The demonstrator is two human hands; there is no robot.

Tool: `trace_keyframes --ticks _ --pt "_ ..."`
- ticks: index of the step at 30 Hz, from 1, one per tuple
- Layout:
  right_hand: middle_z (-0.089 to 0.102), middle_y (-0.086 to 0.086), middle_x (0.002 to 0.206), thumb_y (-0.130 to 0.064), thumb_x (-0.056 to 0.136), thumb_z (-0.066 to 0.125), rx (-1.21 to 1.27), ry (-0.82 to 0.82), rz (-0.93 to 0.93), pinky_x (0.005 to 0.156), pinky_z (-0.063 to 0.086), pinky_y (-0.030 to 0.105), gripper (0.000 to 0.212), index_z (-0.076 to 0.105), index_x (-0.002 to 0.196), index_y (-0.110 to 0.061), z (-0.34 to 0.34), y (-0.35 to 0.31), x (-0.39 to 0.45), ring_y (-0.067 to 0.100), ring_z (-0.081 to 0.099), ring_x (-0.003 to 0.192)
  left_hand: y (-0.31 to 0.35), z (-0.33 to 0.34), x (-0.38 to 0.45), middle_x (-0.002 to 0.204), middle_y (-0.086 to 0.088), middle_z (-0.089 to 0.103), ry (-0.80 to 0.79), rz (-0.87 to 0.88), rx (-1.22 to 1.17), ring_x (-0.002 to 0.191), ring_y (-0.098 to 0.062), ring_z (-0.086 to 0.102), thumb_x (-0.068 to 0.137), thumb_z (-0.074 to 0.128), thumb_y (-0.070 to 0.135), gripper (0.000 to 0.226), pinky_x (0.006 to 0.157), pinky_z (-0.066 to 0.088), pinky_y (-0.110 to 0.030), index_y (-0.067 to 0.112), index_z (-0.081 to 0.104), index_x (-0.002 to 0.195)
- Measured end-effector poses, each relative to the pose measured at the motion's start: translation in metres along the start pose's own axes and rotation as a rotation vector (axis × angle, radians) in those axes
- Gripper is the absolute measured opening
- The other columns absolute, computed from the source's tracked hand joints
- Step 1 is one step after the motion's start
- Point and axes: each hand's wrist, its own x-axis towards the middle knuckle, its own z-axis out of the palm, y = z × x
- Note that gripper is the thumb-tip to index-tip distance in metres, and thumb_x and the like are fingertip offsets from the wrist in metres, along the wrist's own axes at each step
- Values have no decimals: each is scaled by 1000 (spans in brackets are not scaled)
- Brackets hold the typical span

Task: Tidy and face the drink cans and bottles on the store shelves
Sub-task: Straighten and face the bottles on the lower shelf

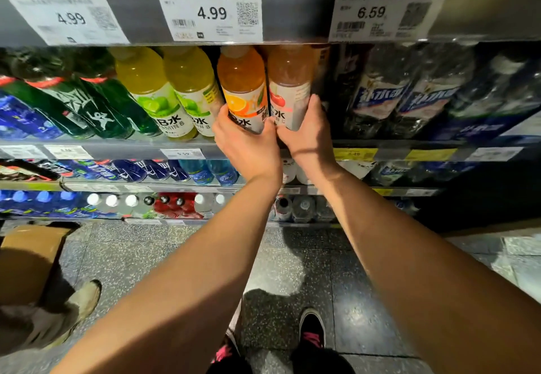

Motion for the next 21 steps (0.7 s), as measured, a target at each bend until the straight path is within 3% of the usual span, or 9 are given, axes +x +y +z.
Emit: trace_keyframes --ticks 6,9,11,13,14,17,21 --pt "62 15 125 -13 79 78 -68 -85 -32 75 33 13 53 48 121 -2 4 -5 1 28 59 115 -16 -9 3 116 -12 59 1 47 -5 112 -30 53 69 86 21 62 99 42 -40 3 54 119" --pt "61 15 125 -13 83 71 -91 -124 -44 83 39 22 45 48 120 -3 1 -4 0 30 58 116 -20 -12 0 112 -11 58 -17 51 -5 107 -29 54 69 86 20 57 95 43 -39 4 53 114" --pt "61 15 125 -14 89 60 -53 -35 -49 92 43 28 37 53 122 -2 0 -4 -2 30 57 117 -20 -13 -1 113 -10 58 -25 49 -5 106 -27 53 70 86 20 57 95 43 -38 5 53 114" --pt "58 16 129 -9 88 46 51 113 -7 104 43 37 43 56 129 0 0 -5 -4 29 55 121 -20 -14 -1 114 -9 57 -35 51 -11 107 -26 53 70 86 20 58 97 43 -39 6 52 115" --pt "57 17 130 -8 87 42 101 176 28 107 41 33 47 55 131 1 0 -5 -4 28 54 122 -21 -14 -1 115 -9 57 -43 54 -15 107 -26 53 71 86 21 59 97 43 -39 6 52 116" --pt "55 20 132 -8 98 45 103 256 96 98 35 20 38 50 133 4 0 -3 3 27 52 121 -24 -14 3 114 -9 56 -62 57 -18 106 -27 53 71 86 23 59 97 43 -41 7 51 116" --pt "60 23 105 -12 98 55 37 285 54 80 43 31 18 54 103 6 4 -3 16 26 54 89 -25 -11 8 112 -8 55 -58 64 -23 103 -28 54 70 86 24 59 96 45 -44 9 50 114"
